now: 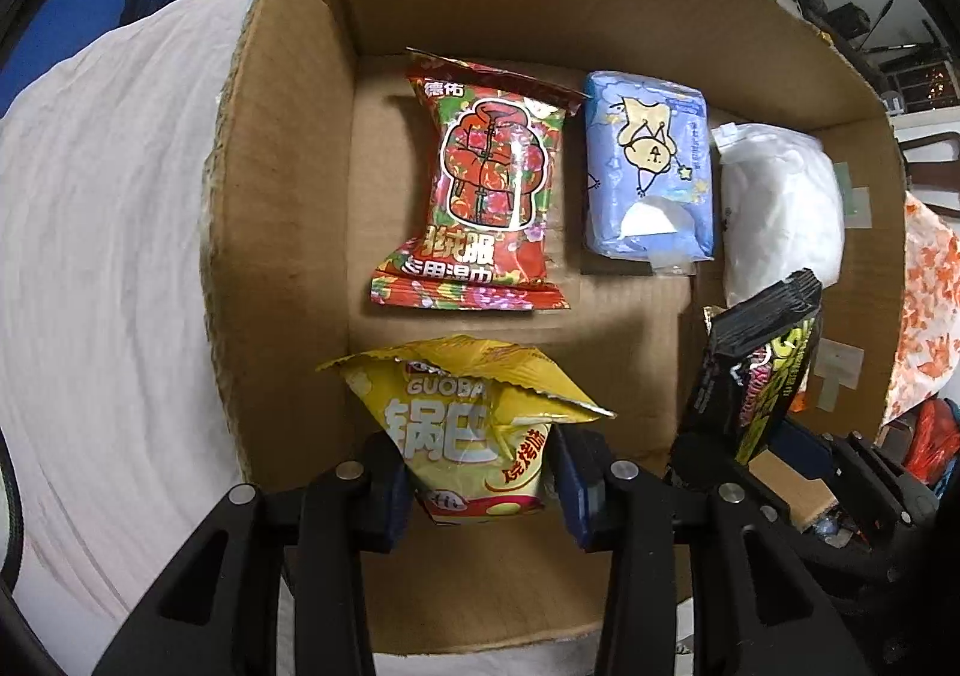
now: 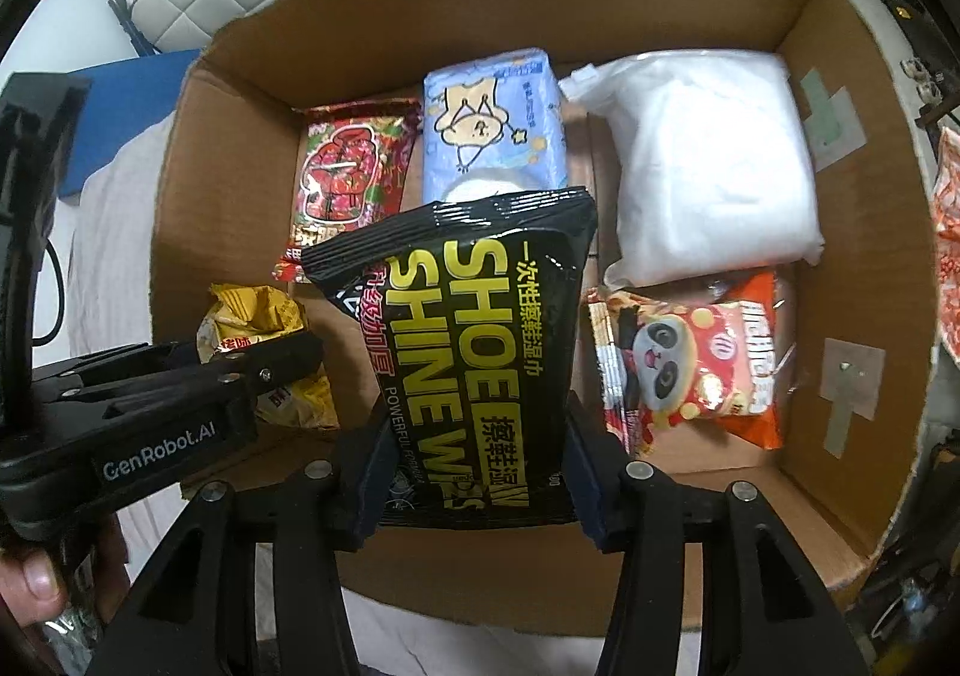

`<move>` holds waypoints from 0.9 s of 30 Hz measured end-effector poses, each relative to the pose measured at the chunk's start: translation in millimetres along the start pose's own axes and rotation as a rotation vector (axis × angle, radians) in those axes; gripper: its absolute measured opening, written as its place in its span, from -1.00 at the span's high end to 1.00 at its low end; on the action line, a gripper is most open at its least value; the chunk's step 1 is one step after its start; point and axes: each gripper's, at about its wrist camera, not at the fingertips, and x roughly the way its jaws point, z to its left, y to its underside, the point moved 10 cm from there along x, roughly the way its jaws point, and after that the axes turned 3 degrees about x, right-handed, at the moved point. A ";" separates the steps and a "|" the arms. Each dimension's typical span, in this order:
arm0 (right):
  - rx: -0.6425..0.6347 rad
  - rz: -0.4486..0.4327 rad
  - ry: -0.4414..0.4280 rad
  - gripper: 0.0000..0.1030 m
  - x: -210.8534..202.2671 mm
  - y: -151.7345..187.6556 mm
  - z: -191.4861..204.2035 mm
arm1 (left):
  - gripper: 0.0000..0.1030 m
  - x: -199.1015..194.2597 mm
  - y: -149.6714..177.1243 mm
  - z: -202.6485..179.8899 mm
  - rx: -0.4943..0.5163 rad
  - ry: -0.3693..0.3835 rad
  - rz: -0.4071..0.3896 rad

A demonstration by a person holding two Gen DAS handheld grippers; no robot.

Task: Organize soft objects
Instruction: 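Carry both packs into the box and open both grippers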

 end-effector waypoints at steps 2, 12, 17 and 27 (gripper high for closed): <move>0.004 0.010 0.009 -0.08 6.8 -2.1 -0.9 | 0.28 4.2 0.9 0.5 0.003 -0.028 0.014; 0.015 -0.003 0.058 -0.24 9.8 -4.0 -10.1 | -0.05 0.2 1.0 0.3 0.018 -0.059 -0.004; 0.012 -0.038 0.074 -0.34 -3.6 -3.4 -15.6 | -0.34 -17.3 6.2 -4.6 0.017 -0.060 -0.052; -0.008 -0.129 0.126 -0.56 -50.9 5.6 -36.7 | -0.57 -58.5 14.8 -11.6 0.015 -0.065 -0.165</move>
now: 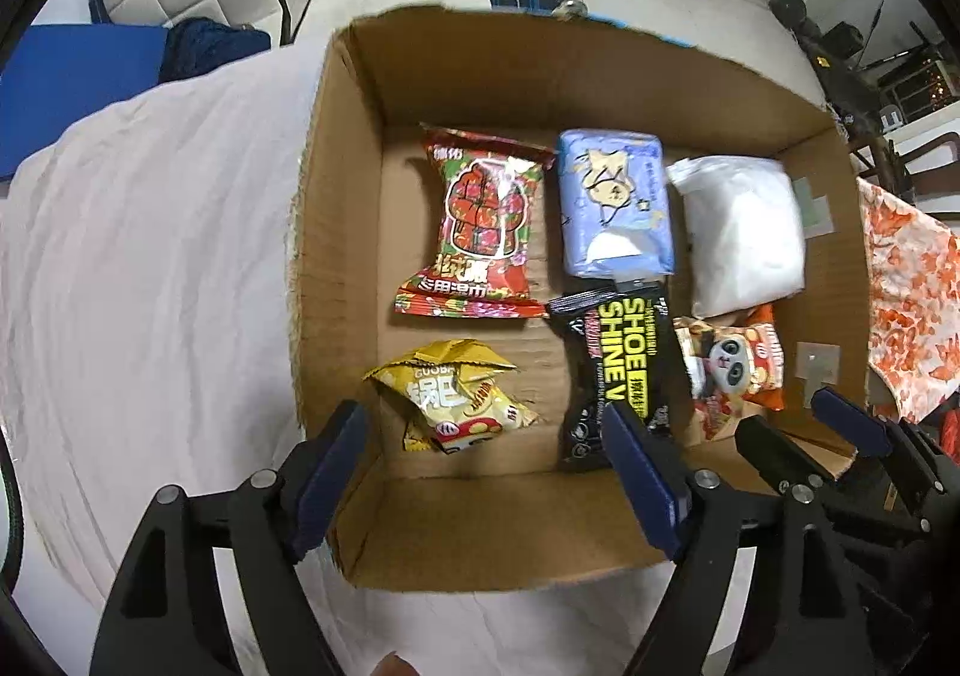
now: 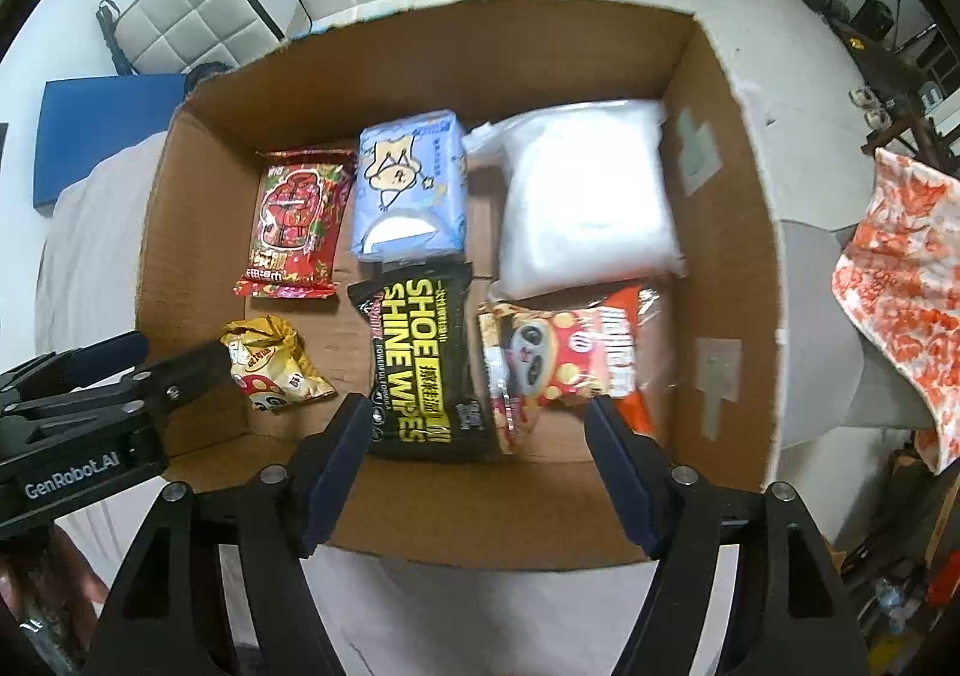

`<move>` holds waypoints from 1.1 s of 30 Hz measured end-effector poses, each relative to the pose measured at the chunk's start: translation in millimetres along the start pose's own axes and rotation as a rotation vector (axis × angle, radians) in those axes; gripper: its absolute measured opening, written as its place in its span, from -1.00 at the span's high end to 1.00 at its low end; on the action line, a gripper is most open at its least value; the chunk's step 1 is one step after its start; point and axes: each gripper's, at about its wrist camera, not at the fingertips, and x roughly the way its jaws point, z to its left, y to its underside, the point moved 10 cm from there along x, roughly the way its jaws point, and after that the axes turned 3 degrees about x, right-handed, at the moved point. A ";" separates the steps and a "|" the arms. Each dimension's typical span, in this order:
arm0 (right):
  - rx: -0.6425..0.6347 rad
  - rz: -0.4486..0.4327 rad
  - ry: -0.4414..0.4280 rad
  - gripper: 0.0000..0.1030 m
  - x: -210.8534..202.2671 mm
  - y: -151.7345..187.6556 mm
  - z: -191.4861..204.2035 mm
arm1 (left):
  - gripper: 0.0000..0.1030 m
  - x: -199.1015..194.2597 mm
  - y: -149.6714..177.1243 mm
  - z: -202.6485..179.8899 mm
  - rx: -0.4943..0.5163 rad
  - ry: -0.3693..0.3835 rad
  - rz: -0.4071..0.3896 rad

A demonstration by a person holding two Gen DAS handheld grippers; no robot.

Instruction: Organize soft objects

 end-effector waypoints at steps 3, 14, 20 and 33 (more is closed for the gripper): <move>-0.003 -0.020 -0.004 -0.71 -10.5 0.5 -3.4 | -0.79 -13.2 1.1 0.5 -0.002 -0.019 -0.038; 0.006 -0.071 -0.009 -1.00 -44.9 7.5 -26.9 | -0.82 -42.5 11.1 -4.0 -0.037 -0.062 -0.126; 0.003 -0.153 0.018 -1.00 -80.4 13.5 -29.6 | -0.82 -79.9 18.2 -6.7 -0.021 -0.082 -0.197; 0.033 -0.351 0.025 -1.00 -237.7 80.6 -27.3 | -0.82 -216.4 82.2 -15.2 0.008 -0.043 -0.399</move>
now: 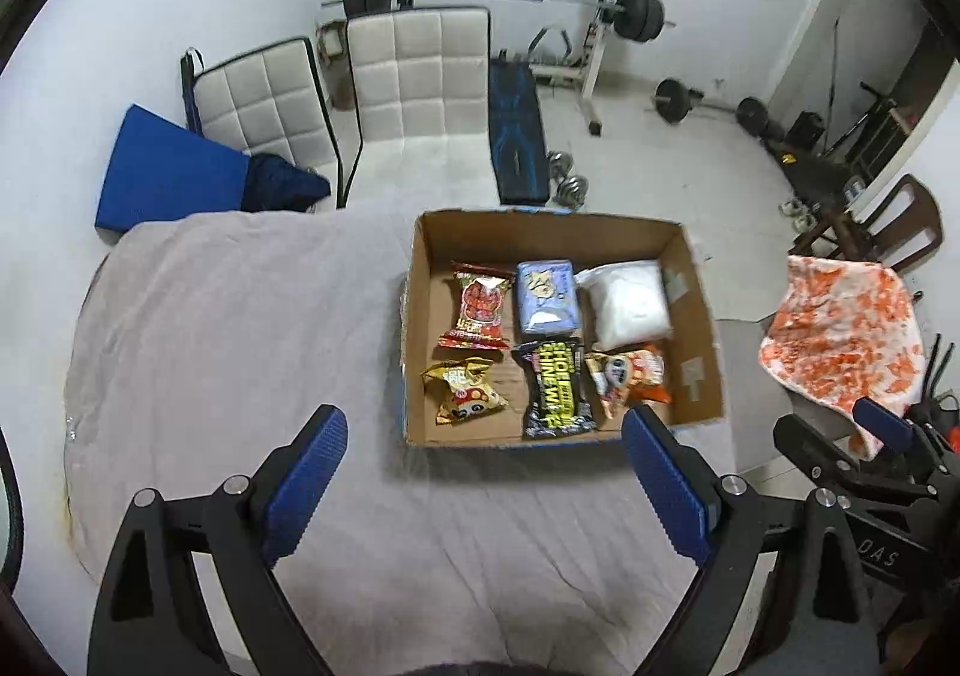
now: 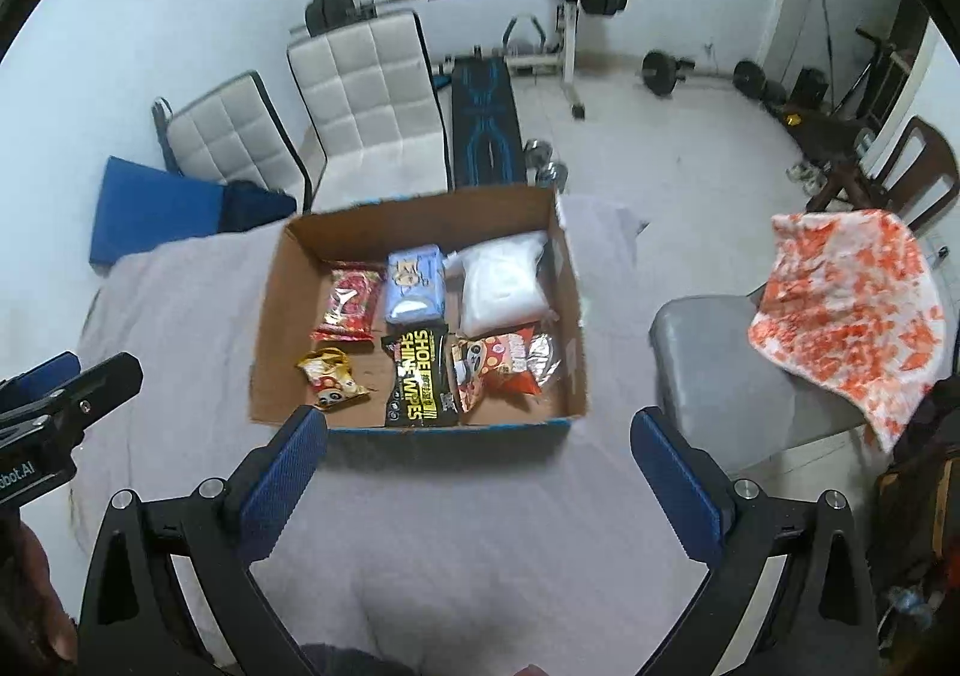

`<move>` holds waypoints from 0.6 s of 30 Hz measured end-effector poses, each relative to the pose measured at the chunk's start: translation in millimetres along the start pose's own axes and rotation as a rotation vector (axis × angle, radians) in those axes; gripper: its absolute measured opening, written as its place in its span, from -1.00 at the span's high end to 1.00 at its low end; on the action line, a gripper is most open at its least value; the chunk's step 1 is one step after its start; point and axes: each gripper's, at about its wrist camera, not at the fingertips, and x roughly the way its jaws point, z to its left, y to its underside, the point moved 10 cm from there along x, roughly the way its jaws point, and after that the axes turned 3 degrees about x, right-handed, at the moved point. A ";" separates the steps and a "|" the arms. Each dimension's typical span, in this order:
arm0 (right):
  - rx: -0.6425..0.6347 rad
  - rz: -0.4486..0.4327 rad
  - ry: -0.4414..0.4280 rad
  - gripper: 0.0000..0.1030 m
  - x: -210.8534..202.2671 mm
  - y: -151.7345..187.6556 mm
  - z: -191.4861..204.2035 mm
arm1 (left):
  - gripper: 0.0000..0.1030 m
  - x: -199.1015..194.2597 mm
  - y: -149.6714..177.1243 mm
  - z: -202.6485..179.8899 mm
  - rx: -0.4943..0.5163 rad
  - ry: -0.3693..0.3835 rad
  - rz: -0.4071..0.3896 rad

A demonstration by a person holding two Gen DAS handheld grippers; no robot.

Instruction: Organize soft objects

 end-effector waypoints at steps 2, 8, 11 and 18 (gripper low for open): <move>-0.003 -0.033 0.012 -1.00 -30.4 4.8 -0.1 | -0.82 -22.3 4.6 -0.2 0.007 -0.010 -0.031; -0.027 -0.112 0.021 -1.00 -103.7 22.2 10.0 | -0.82 -70.1 24.0 -4.1 0.026 -0.012 -0.066; -0.045 -0.141 0.021 -1.00 -132.6 30.9 15.4 | -0.82 -89.9 30.9 -4.5 0.030 -0.014 -0.088; -0.046 -0.184 0.027 -1.00 -175.4 41.5 14.7 | -0.82 -119.6 38.0 -4.8 0.025 -0.028 -0.144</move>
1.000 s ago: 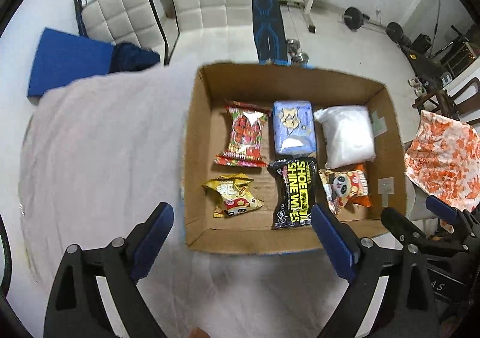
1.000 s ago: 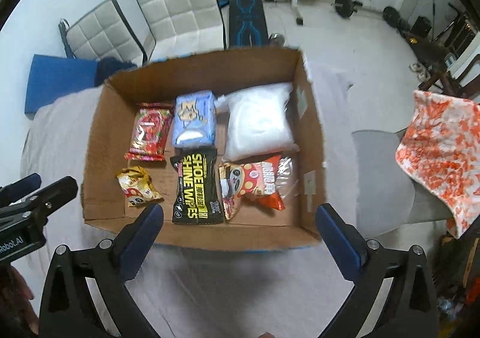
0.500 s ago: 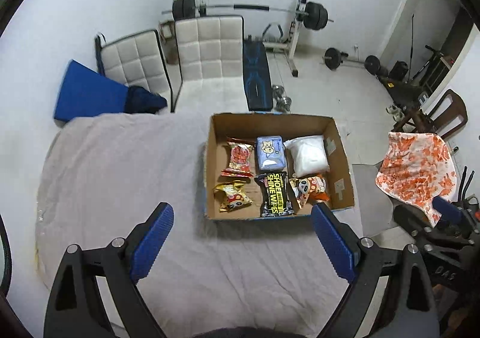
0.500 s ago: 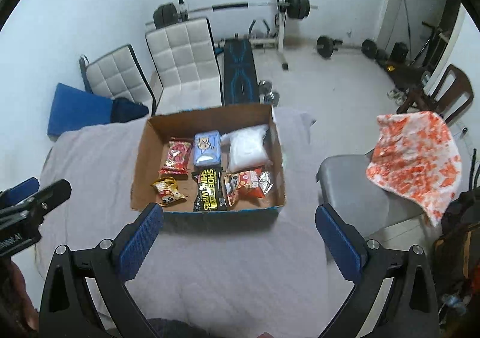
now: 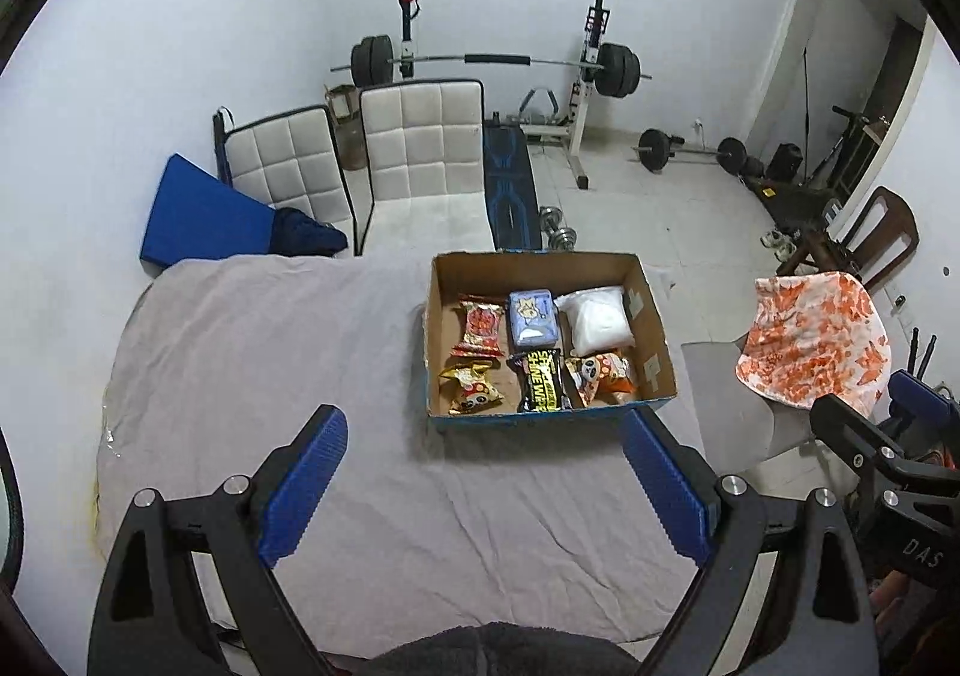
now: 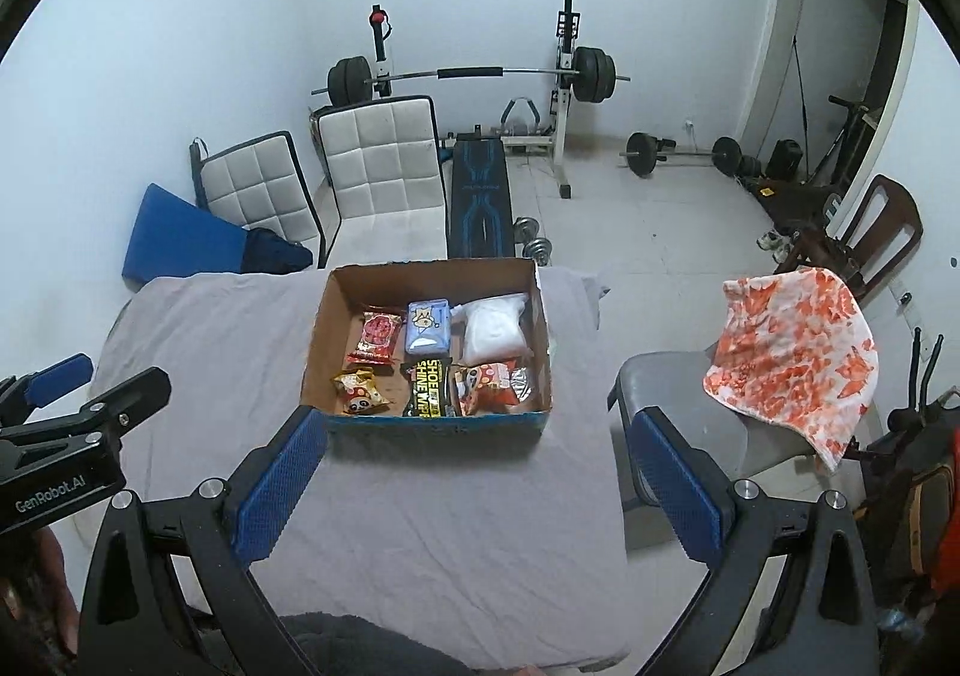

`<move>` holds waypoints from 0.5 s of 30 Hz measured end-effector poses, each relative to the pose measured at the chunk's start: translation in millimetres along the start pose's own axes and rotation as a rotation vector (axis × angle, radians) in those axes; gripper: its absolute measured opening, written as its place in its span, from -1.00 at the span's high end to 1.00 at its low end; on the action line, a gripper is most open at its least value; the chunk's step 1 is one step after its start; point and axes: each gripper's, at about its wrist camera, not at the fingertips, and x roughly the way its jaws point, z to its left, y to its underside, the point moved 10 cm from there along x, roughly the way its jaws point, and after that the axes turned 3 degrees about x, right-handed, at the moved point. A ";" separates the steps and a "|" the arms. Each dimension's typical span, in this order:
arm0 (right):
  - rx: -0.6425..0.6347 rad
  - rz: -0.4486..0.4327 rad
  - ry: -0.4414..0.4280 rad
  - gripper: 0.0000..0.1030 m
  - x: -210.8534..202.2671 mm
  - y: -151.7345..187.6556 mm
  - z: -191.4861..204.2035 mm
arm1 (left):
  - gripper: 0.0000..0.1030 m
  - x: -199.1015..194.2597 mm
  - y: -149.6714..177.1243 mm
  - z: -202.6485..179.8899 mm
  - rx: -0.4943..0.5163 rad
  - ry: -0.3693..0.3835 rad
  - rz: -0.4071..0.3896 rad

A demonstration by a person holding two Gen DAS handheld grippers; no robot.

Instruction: Organize soft objects

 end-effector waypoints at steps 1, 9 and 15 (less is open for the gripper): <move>0.001 -0.004 0.002 -1.00 -1.6 -1.1 -0.7 | -0.82 -3.0 0.6 0.0 -0.001 -0.001 -0.006; 0.003 -0.009 -0.002 -1.00 -17.6 3.5 0.5 | -0.82 -13.5 8.3 -2.7 0.002 0.007 -0.010; 0.006 -0.012 -0.006 -1.00 -19.5 3.9 4.6 | -0.82 -16.7 11.6 -5.9 0.008 0.006 -0.011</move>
